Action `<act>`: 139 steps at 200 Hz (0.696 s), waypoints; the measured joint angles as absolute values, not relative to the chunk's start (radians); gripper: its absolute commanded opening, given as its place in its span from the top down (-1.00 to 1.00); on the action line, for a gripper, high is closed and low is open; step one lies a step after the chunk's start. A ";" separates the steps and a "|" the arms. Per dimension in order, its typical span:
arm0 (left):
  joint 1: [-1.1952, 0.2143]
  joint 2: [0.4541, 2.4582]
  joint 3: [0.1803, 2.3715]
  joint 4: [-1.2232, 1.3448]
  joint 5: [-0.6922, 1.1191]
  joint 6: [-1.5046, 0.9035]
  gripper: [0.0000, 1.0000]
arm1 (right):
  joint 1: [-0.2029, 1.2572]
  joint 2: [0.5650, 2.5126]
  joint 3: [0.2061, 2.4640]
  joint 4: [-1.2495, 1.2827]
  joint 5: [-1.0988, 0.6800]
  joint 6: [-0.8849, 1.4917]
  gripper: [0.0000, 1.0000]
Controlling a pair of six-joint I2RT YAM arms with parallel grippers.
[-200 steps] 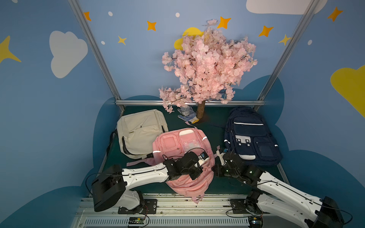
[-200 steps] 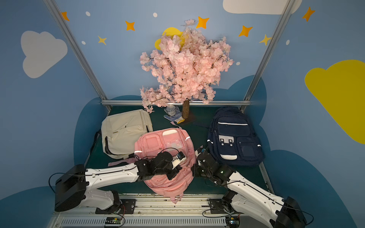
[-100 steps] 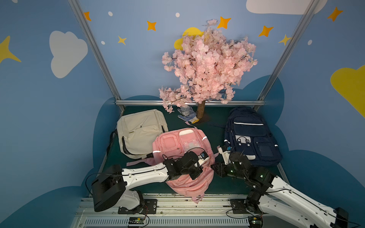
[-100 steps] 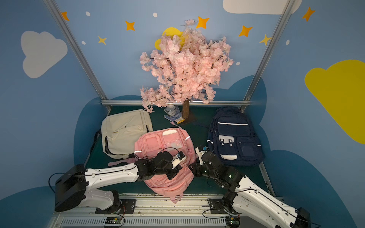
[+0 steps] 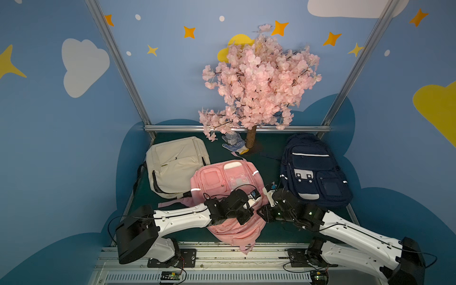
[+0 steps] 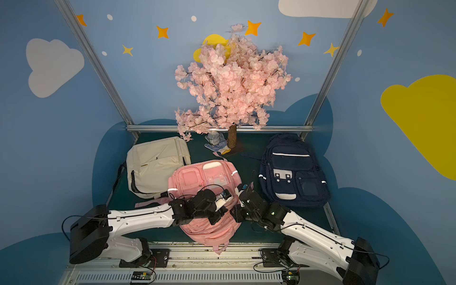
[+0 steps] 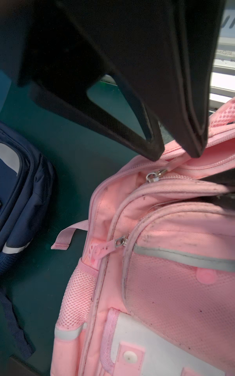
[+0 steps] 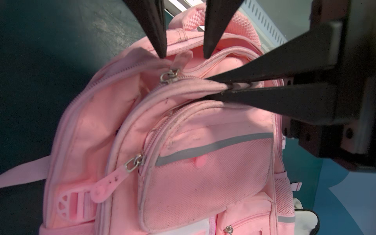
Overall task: Zip up the backpack
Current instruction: Zip the zipper on the backpack.
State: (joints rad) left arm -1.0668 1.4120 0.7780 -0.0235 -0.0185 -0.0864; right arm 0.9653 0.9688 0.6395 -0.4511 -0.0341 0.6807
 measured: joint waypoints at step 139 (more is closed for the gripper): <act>-1.070 1.415 0.778 -0.015 -0.007 -0.096 0.95 | 0.976 1.051 0.634 -0.404 0.034 0.701 0.71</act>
State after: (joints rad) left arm -1.0698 1.4151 0.7780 -0.0151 -0.0074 -0.0959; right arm 0.9760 1.0512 0.6338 -0.4038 0.0341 0.7010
